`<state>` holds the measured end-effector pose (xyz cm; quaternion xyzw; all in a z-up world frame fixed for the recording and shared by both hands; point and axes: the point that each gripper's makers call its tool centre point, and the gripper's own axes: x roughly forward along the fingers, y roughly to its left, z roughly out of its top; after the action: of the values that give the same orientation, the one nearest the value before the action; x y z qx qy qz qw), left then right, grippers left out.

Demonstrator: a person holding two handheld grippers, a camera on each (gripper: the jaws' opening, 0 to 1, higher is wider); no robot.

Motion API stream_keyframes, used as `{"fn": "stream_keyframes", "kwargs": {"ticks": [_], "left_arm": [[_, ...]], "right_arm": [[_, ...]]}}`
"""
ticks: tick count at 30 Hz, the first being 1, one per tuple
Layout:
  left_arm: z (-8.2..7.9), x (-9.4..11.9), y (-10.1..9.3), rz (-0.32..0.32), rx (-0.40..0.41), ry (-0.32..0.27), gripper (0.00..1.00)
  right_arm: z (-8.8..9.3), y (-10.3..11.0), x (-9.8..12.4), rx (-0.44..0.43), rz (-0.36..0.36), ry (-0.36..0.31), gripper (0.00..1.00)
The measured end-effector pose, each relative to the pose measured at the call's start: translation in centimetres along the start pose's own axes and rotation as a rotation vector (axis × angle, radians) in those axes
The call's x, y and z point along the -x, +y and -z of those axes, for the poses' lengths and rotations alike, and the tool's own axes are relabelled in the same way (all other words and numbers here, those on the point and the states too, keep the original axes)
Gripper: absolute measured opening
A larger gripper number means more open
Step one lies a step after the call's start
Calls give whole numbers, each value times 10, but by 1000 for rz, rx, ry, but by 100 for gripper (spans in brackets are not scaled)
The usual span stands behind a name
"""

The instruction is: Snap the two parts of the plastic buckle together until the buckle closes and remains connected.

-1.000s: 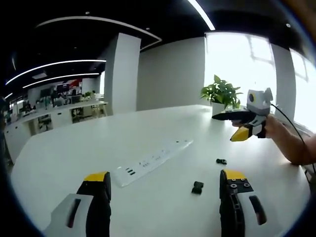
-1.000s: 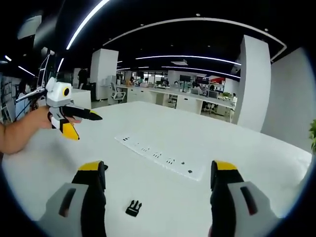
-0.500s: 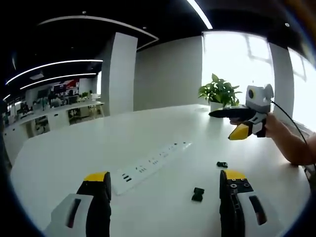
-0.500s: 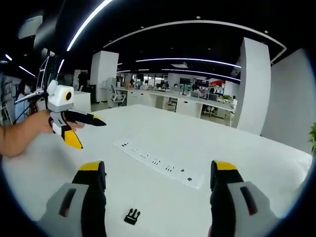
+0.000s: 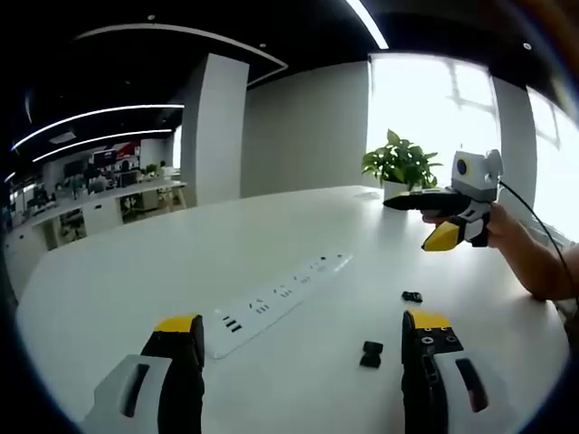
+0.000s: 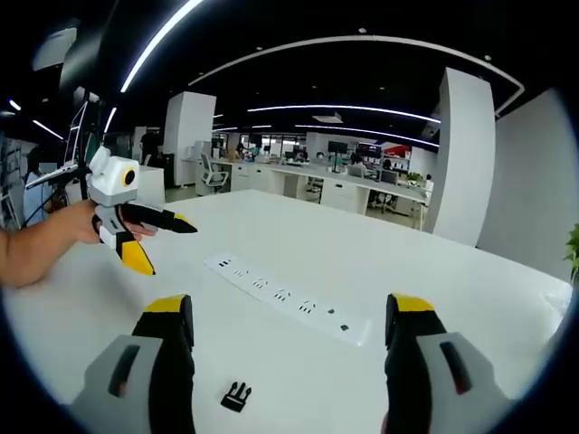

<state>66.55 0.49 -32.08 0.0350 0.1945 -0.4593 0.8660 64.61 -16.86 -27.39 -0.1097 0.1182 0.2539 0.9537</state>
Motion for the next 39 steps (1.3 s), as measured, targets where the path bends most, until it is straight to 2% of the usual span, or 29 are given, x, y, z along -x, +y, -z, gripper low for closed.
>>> {"fn": "stream_keyframes", "kwargs": {"ticks": [9, 16, 23, 31, 39], "left_arm": [[8, -7, -5, 29, -11, 27, 90], [4, -8, -13, 67, -64, 5, 91], [18, -17, -21, 102, -97, 44, 88], [22, -20, -24, 109, -111, 59, 88], [29, -23, -28, 130, -126, 86, 81]], "right_arm": [[6, -3, 0, -10, 2, 12, 88], [12, -2, 0, -21, -4, 27, 87], [14, -2, 2, -27, -6, 31, 87], [21, 2, 2, -38, -20, 51, 84], [31, 7, 4, -52, -49, 79, 83]]}}
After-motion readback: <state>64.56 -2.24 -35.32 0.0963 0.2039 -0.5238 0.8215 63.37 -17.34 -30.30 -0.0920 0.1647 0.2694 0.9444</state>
